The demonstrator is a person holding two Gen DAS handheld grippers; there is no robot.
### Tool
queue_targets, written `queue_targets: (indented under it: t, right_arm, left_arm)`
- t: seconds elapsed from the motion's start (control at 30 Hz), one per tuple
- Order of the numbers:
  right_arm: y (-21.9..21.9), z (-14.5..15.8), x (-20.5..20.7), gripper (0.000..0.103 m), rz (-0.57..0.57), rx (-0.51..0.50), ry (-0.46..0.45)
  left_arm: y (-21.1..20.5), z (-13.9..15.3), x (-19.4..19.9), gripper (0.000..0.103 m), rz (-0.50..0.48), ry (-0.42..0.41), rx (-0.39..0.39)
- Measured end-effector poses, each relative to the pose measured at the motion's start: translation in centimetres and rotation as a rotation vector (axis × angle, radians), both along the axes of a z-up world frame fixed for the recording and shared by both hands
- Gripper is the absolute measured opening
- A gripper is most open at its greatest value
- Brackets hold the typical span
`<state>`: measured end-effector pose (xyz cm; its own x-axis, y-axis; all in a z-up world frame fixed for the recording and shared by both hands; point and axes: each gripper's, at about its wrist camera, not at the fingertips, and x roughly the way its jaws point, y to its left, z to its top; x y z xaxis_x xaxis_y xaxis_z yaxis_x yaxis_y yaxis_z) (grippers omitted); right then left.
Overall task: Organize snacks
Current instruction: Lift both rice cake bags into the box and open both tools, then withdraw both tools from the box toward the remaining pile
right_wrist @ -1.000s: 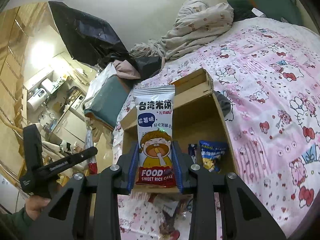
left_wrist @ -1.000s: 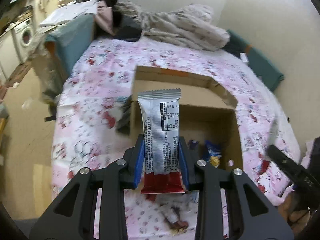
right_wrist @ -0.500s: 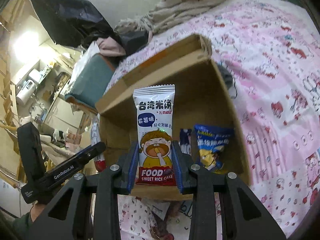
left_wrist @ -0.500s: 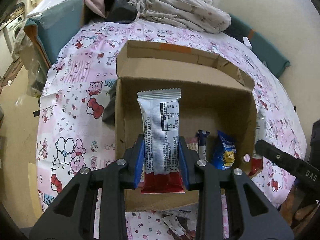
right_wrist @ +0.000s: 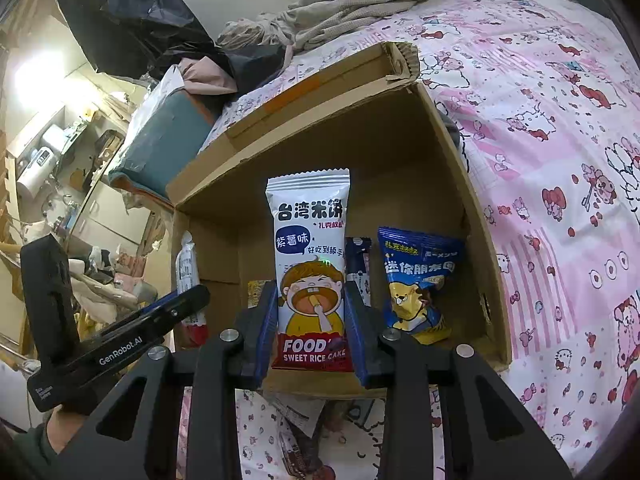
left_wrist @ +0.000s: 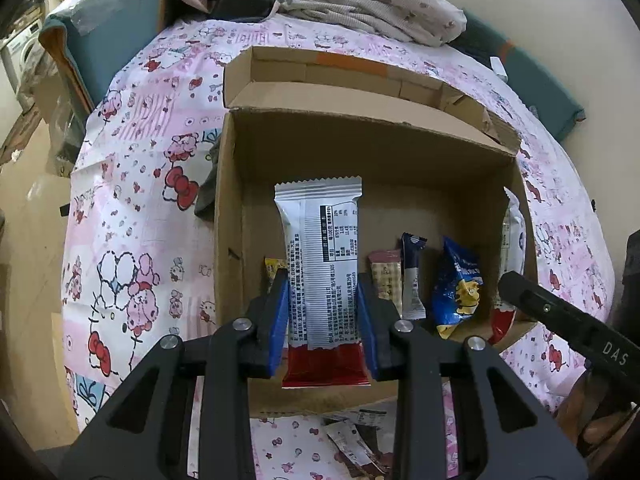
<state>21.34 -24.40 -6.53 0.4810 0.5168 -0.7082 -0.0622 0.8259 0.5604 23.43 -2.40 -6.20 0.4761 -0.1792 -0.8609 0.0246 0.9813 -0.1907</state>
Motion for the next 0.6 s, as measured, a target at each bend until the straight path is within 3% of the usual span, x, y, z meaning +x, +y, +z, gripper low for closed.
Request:
queue_targets:
  t: [0.23,0.3,0.37,0.43,0.6]
  right_arm:
    - [0.0,0.2,-0.1,0.038,0.003,0.015,-0.006]
    - [-0.2,0.2,0.0,0.067,-0.005,0.023,0.001]
    - [-0.6,0.4,-0.1,0.076,-0.025,0.013,-0.009]
    - [-0.8,0.6,0.0,0.076,-0.029,0.012,-0.008]
    - [-1.0,0.8,-0.1,0.076,-0.030,0.031,-0.010]
  left_arm:
    - [-0.3,0.5,-0.3,0.031,-0.010,-0.030,-0.008]
    - [-0.2,0.8,-0.5,0.044,-0.014,-0.031,-0.023]
    - [-0.2,1.2,-1.0,0.073,-0.014,-0.049,-0.025]
    - [-0.3,1.6,-1.3,0.084,-0.014,-0.076,-0.008]
    - [-0.5,1.8,-1.5,0.085,-0.020,-0.077,0.008]
